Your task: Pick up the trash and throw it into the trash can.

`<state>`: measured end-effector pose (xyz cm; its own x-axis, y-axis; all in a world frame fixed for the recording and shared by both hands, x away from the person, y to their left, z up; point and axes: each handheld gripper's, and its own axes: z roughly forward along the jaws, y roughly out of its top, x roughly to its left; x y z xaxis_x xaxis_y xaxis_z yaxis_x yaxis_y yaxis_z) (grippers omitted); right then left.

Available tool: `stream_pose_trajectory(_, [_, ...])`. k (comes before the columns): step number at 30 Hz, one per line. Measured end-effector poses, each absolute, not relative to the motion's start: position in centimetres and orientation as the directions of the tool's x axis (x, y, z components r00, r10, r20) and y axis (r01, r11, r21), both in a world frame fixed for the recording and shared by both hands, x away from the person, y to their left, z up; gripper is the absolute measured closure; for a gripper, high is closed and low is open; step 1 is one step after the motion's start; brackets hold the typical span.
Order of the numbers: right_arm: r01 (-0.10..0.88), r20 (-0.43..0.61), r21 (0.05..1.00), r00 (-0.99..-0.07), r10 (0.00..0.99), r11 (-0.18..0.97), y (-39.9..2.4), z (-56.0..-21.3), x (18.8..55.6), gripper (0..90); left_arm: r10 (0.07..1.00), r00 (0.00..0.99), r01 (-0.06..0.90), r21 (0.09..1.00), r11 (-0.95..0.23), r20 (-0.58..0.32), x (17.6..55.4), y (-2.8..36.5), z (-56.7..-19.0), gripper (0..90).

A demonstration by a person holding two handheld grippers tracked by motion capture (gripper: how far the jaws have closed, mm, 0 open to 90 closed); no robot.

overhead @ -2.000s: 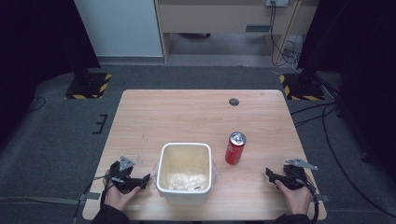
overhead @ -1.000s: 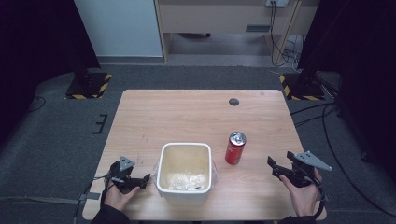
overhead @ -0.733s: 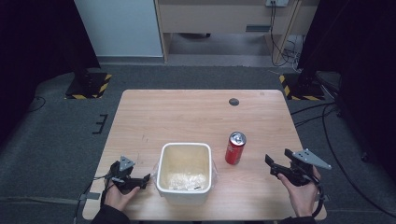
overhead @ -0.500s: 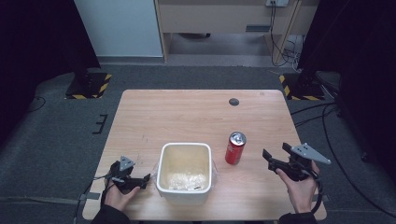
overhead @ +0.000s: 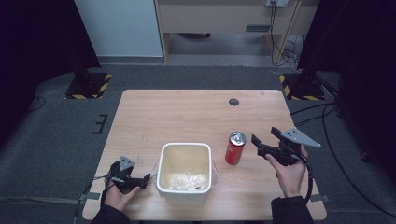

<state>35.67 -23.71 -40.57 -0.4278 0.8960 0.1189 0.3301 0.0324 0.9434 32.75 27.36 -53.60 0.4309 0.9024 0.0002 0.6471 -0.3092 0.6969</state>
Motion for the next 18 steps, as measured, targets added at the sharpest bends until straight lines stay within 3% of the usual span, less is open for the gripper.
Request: stream_pose_trajectory(18, [0.341,0.165,0.940,-0.510,0.844,0.022,-20.8,-43.3,36.7,17.4,0.901,0.433,0.647,0.697,-0.311,0.000,32.8,27.4,-53.6,0.0])
